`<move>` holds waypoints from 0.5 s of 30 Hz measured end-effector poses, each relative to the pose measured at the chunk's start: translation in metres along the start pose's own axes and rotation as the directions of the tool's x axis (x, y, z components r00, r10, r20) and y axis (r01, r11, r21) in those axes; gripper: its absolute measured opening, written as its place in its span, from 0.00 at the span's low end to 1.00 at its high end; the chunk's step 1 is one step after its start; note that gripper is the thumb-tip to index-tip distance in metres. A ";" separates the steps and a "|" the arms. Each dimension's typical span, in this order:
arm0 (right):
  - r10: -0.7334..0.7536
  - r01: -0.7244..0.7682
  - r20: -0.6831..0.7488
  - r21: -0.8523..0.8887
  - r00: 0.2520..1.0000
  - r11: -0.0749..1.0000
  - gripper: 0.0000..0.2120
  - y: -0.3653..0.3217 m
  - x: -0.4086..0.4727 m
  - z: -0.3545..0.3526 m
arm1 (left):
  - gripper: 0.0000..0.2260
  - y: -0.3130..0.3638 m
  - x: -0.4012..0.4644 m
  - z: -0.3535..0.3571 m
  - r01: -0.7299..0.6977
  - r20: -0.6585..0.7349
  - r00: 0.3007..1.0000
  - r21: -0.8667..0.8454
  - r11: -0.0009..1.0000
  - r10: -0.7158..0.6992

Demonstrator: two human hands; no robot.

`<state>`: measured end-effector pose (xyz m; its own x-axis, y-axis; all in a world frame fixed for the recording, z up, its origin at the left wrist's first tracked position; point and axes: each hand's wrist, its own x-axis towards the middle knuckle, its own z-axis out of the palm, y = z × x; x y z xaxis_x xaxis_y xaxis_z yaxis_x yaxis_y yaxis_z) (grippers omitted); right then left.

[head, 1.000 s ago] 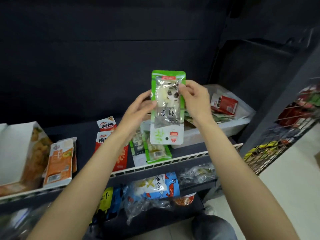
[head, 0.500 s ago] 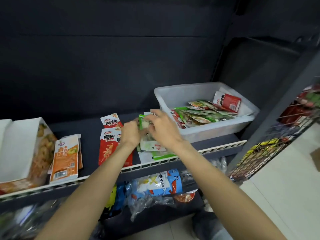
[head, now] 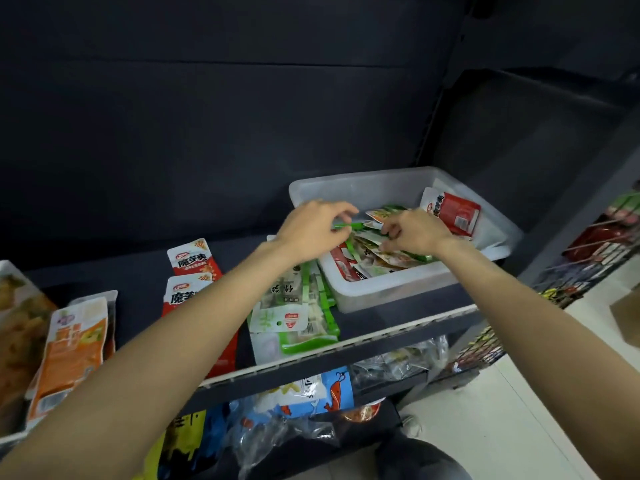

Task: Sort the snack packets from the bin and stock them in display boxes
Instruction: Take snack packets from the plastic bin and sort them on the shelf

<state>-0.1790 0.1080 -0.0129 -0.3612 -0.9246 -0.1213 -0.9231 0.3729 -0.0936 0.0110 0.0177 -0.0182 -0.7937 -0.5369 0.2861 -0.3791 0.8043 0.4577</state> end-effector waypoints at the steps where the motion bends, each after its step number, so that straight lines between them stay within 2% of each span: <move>1: -0.017 0.017 -0.004 -0.023 1.000 1.000 0.15 0.001 0.002 0.002 | 0.16 0.002 0.013 0.005 0.003 0.042 0.999 0.020 1.000 -0.004; 3: -0.061 0.052 -0.064 -0.137 0.996 0.989 0.12 0.000 0.003 0.005 | 0.18 0.007 0.037 0.017 -0.006 0.131 0.991 0.073 0.997 -0.004; 6: -0.184 0.099 -0.193 -0.382 0.964 0.919 0.14 -0.003 0.002 0.011 | 0.21 0.010 0.060 0.038 -0.031 0.273 0.962 0.174 0.984 -0.018; 8: -0.237 0.103 -0.266 -0.436 0.934 0.894 0.14 0.003 0.001 0.014 | 0.20 0.011 0.064 0.048 -0.048 0.262 0.965 0.237 0.970 -0.016; 10: -0.229 0.092 -0.346 -0.370 0.910 0.925 0.14 0.013 -0.003 0.013 | 0.15 0.013 0.063 0.048 -0.050 0.122 0.992 0.226 0.973 0.022; 12: -0.193 0.096 -0.423 -0.240 0.885 0.966 0.13 0.020 -0.009 0.011 | 0.09 0.015 0.061 0.043 -0.021 -0.025 0.999 0.127 0.992 0.025; 15: -0.124 0.130 -0.482 -0.022 0.867 0.991 0.06 0.023 -0.019 0.009 | 0.03 0.021 0.057 0.036 0.009 -0.024 1.000 0.061 0.998 -0.007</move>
<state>-0.1922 0.1346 -0.0219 -0.2620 -0.8859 0.3828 -0.9649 0.2477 -0.0870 -0.0599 0.0132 -0.0225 -0.7793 -0.5485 0.3029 -0.4139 0.8136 0.4083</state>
